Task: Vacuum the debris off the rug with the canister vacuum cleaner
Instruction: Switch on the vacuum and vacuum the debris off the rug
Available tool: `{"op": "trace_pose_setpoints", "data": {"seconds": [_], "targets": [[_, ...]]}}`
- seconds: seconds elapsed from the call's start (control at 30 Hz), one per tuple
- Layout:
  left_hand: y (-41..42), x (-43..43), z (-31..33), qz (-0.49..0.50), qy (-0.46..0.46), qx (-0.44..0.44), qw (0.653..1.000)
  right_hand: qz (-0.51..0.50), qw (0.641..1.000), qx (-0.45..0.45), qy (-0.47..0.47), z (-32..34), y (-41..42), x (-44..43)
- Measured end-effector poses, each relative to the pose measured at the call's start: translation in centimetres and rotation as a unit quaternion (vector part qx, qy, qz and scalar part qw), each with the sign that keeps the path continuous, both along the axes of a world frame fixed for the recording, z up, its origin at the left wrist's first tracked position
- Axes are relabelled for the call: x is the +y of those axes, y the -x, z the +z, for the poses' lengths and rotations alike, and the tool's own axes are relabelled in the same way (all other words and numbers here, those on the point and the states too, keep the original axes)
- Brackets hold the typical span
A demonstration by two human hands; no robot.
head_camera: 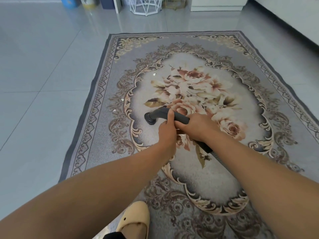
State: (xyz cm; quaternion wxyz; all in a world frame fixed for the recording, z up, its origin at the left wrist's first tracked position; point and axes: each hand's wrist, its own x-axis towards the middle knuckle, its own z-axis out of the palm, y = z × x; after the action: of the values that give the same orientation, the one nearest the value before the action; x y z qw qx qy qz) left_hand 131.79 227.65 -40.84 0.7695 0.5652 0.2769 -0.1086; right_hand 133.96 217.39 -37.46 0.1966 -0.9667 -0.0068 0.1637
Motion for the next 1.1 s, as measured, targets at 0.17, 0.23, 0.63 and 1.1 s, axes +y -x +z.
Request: {"op": "trace_pose_setpoints", "data": {"seconds": [0.17, 0.23, 0.63, 1.1], "targets": [[0.3, 1.3, 0.2, -0.081, 0.065, 0.017, 0.994, 0.011, 0.999, 0.031, -0.032, 0.4, 0.5, -1.5], [0.7, 2.3, 0.6, -0.151, 0.081, 0.037, 0.985, 0.015, 0.999, 0.041, -0.033, 0.6, 1.4, -2.4], [8.5, -4.1, 0.4, -0.067, 0.024, 0.05, 0.996, 0.082, 0.993, 0.071, -0.037, 1.5, 7.1, -6.8], [12.1, -6.4, 2.1, -0.115, 0.091, 0.081, 0.986, 0.114, 0.99, 0.076, -0.023, 2.7, 9.4, -11.1]]}}
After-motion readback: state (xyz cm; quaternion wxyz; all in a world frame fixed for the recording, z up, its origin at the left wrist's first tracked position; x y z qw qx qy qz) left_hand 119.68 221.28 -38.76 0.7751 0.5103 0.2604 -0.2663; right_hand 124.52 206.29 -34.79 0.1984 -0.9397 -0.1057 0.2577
